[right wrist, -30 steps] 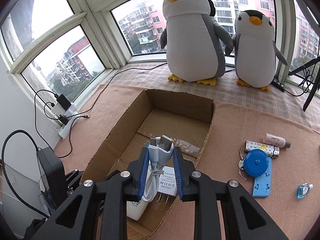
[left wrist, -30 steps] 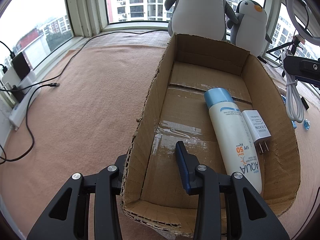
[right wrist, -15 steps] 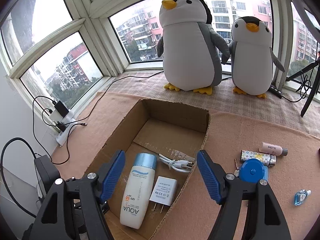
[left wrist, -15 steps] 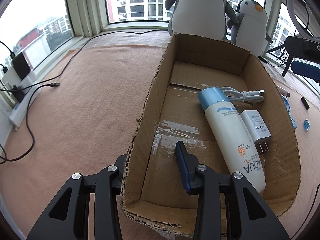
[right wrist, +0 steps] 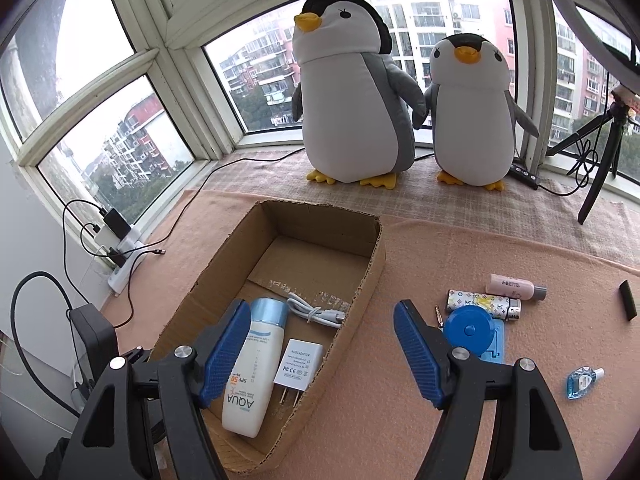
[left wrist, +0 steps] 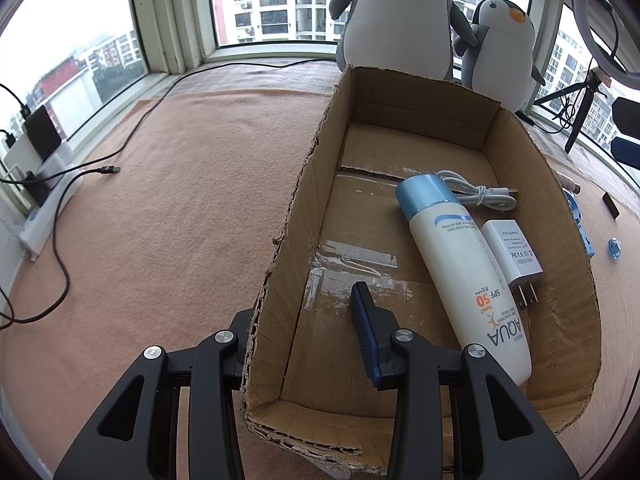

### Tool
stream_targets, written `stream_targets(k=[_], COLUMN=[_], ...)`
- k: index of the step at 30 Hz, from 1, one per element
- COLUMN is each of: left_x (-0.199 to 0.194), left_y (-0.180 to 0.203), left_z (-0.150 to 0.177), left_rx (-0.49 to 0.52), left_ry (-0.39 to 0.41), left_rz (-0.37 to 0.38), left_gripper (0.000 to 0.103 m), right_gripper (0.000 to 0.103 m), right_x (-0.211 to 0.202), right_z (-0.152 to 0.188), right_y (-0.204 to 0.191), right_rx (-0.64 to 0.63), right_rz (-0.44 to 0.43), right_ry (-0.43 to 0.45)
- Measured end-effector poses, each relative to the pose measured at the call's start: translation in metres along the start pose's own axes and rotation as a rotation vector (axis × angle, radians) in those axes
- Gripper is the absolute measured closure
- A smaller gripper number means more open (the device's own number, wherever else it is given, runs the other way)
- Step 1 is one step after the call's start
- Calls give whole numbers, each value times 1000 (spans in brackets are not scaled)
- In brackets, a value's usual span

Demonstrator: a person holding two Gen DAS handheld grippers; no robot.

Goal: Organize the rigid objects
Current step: 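Withdraw the right gripper from the box toward the remaining items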

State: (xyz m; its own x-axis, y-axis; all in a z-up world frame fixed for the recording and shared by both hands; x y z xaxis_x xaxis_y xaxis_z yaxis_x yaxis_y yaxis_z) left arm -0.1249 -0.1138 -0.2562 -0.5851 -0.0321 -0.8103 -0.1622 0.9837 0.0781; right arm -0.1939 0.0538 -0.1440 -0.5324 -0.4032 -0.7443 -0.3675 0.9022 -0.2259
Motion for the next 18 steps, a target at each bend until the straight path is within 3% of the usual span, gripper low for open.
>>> stream_targets(k=[8,18], left_x=[0,-2], left_y=[0,-2], left_z=[0,3], left_rx=[0,1], left_ry=[-1,-2], left_rz=[-1,-6], left_gripper=[67,66], right_gripper=[33,33], right_x=[-27,-46], right_z=[3,29], right_y=[45,116], right_rx=[82,157], right_rz=[17,129], right_ry=[25,20])
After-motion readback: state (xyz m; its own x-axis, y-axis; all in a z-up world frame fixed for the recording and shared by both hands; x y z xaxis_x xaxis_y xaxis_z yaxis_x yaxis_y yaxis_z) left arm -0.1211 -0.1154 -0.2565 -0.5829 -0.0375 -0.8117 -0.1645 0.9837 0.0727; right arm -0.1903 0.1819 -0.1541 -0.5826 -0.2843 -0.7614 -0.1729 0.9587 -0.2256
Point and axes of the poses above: each gripper's, at about its wrist camera, not at the fingertips, and x roughly the way its jaws point, y to its right, z to its underside, the point moved 8 cm from there along x, roughly the way its jaws point, and after that the axes turned 4 degrees about z, right-handed, at the moved point
